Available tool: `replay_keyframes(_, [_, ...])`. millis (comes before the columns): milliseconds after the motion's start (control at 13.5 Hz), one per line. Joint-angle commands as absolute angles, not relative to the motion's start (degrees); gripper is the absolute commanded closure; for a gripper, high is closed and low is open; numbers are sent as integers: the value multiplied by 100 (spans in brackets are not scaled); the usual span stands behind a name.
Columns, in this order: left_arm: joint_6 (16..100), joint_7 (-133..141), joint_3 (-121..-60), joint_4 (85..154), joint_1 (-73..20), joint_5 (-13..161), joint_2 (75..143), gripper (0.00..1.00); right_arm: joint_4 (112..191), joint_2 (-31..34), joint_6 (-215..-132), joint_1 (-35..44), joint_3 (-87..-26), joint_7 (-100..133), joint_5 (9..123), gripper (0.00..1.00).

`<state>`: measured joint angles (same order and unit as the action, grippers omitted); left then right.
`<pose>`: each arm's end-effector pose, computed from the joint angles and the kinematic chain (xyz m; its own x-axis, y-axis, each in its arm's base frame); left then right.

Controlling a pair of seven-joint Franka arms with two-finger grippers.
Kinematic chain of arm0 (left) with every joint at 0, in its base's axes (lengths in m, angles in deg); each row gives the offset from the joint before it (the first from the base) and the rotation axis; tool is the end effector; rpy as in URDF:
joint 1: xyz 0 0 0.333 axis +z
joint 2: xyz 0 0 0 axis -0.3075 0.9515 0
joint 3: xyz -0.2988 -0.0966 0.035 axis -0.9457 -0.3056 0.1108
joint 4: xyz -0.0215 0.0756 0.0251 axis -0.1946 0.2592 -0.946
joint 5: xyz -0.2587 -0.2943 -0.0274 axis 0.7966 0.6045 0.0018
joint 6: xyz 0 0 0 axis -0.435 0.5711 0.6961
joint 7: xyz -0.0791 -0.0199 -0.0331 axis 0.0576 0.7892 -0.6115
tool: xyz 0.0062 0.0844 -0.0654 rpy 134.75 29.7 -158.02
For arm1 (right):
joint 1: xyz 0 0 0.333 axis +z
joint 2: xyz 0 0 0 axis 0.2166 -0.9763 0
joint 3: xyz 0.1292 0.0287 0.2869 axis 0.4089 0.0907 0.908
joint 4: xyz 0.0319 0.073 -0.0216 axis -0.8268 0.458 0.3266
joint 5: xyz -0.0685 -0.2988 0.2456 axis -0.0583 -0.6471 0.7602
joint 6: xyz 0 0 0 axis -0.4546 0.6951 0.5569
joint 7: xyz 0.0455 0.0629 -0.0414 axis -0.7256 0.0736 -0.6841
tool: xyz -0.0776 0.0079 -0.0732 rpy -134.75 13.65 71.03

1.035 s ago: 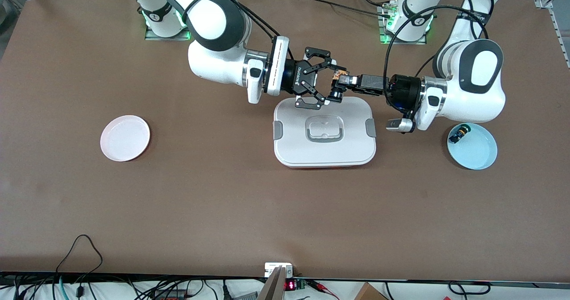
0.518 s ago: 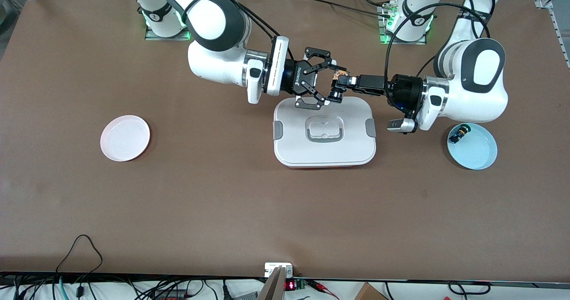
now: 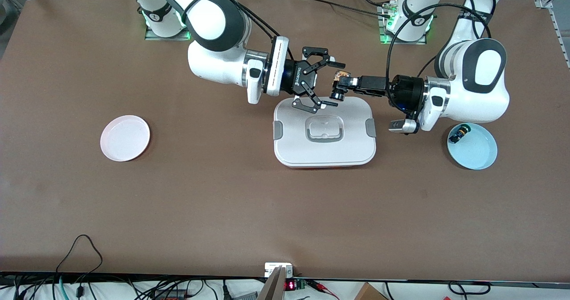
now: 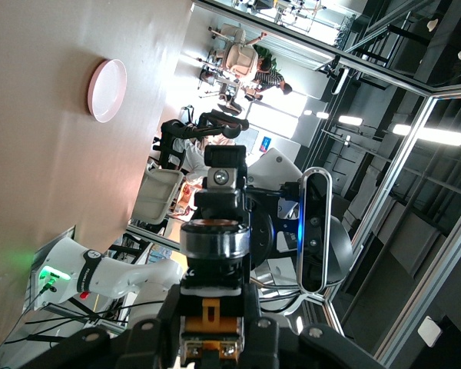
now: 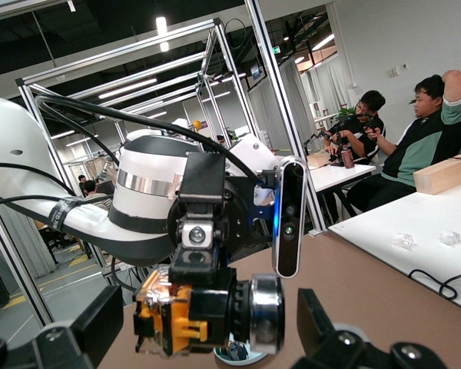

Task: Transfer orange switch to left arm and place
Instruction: 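Open the right gripper while the left gripper carries the switch away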

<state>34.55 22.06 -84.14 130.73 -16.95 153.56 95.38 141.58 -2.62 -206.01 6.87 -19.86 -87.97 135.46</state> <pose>0.5630 -0.2063 0.4460 0.9274 -0.1421 -0.3460 0.3413 -0.0573 0.9382 0.5134 0.4982 0.4499 0.3225 0.0041 0.9466 0.9327 -0.1719 -0.3170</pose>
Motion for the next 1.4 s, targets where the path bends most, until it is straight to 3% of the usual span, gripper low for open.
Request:
replay_keyframes(0, [3471, 2278, -8411, 13043, -1668, 15401, 9498, 74, 14029, -327, -20605, 692, -2020, -8827, 13667, 0])
replay_keyframes(518, [3374, 2339, -8375, 12700, -1440, 13489, 9507, 74, 14108, -257, -19534, 33, -2038, -8791, 13448, 0])
replay_keyframes(1331, [3374, 3920, -8367, 12112, -1000, 9542, 9805, 74, 14240, -257, -16643, -1680, -2038, -7921, 11067, 0])
